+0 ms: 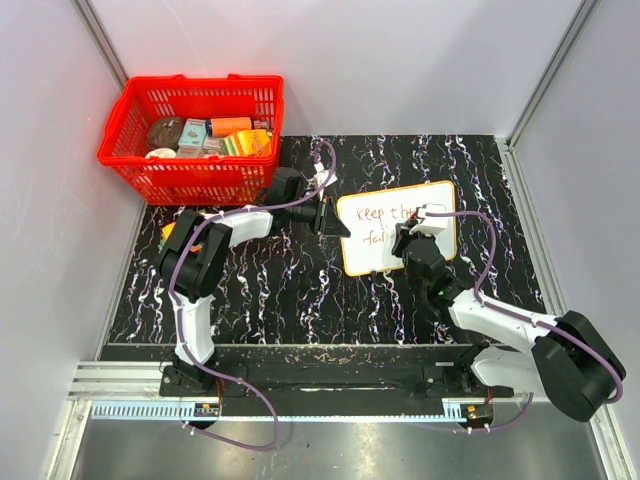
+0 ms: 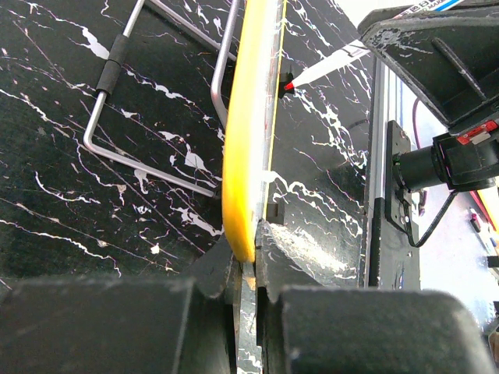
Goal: Write a sentence on the whiteboard
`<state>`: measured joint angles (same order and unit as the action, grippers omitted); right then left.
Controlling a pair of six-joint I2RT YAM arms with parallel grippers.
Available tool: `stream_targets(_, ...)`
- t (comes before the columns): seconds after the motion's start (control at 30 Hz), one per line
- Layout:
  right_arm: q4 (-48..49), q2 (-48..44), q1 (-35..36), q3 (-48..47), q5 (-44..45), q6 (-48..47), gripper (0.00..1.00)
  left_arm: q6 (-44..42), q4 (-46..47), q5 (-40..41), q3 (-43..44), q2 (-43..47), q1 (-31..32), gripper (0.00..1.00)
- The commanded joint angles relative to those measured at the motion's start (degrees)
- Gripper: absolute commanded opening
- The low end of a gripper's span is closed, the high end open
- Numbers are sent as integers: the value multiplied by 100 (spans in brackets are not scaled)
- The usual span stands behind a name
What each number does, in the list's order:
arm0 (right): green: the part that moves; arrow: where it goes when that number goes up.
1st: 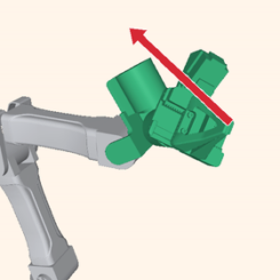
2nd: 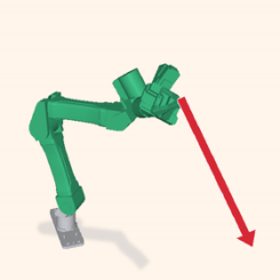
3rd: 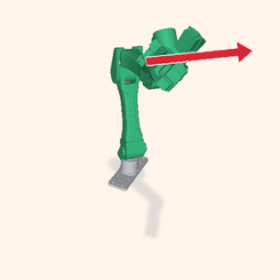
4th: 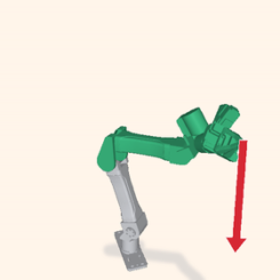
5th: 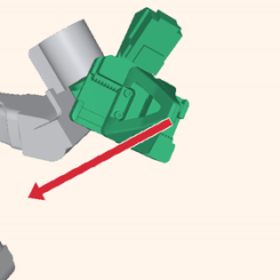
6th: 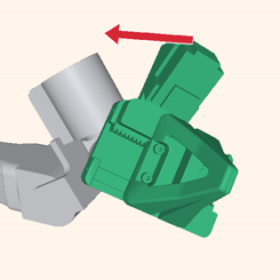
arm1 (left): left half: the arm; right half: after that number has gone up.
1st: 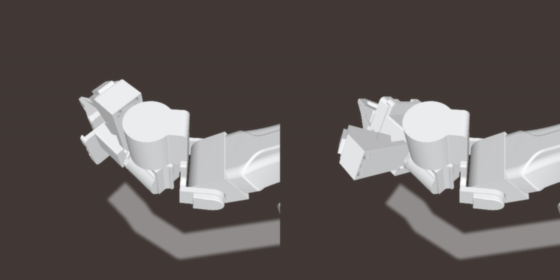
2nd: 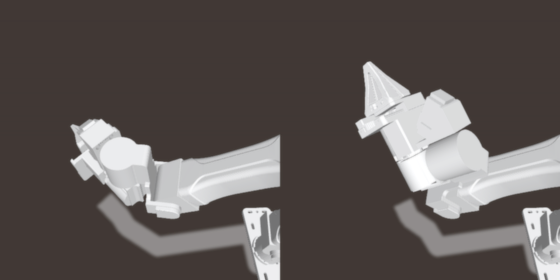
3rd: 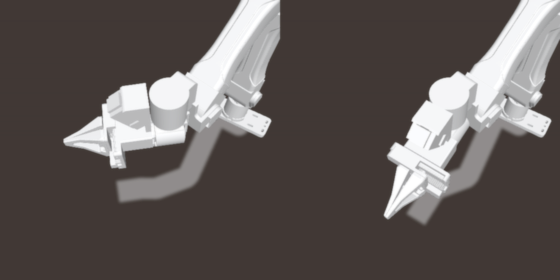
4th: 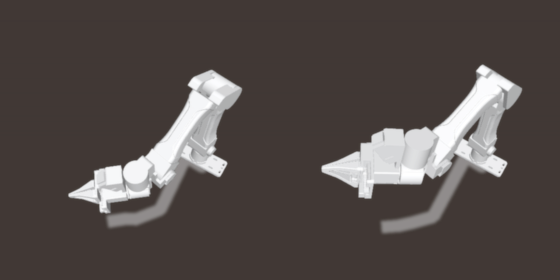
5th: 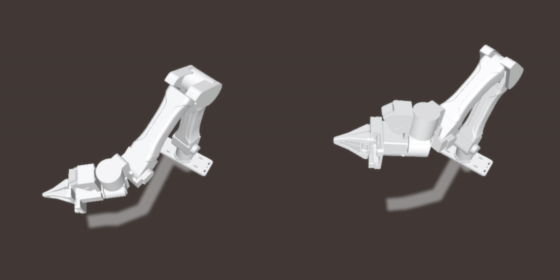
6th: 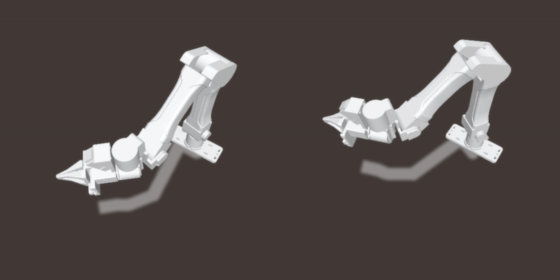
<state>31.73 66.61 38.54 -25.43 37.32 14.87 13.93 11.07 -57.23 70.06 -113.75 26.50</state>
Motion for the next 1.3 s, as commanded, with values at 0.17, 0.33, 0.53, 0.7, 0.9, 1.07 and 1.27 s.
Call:
stream_targets(0.17,343,63,-31,-138,-155,-11,0,-857,-624,582,-195,-340,162,0)
stream_targets(0.33,378,107,-31,-182,-164,-55,0,-857,-624,573,-195,-332,162,0)
stream_targets(0.53,440,-51,-31,-85,-260,-55,0,-857,-624,582,-195,-340,154,0)
stream_targets(0.7,422,-227,-31,-23,-278,-72,0,-866,-624,573,-195,-340,162,0)
stream_targets(0.9,413,-280,-31,-32,-287,-160,0,-875,-624,573,-195,-340,162,0)
stream_targets(1.07,448,-306,-31,-6,-295,-178,0,-866,-624,573,-195,-340,162,0)
stream_targets(1.27,440,-368,-31,29,-287,-186,0,-866,-624,582,-203,-332,154,0)
